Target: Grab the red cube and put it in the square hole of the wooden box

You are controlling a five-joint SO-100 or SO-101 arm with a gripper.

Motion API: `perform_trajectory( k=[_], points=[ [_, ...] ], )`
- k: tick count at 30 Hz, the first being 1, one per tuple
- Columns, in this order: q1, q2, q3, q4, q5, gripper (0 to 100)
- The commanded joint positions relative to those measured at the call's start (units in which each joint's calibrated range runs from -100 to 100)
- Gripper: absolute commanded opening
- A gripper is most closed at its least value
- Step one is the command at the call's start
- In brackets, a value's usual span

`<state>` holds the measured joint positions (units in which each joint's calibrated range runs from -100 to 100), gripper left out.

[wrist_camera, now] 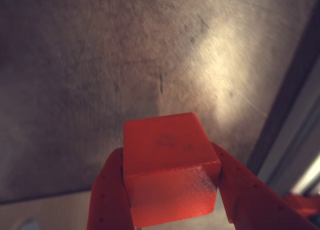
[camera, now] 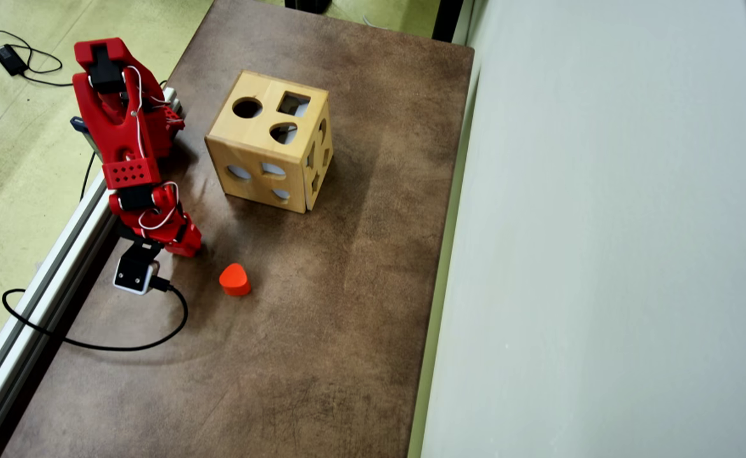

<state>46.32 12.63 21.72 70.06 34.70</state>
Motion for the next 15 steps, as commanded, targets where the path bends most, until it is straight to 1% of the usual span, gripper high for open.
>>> perform_trajectory(
  k=[1, 15],
  points=[
    [-0.4, -9.44, -1.23, 4.37, -0.29, 2],
    [-0.4, -34.92, -1.23, 21.26, 0.05, 2]
  ],
)
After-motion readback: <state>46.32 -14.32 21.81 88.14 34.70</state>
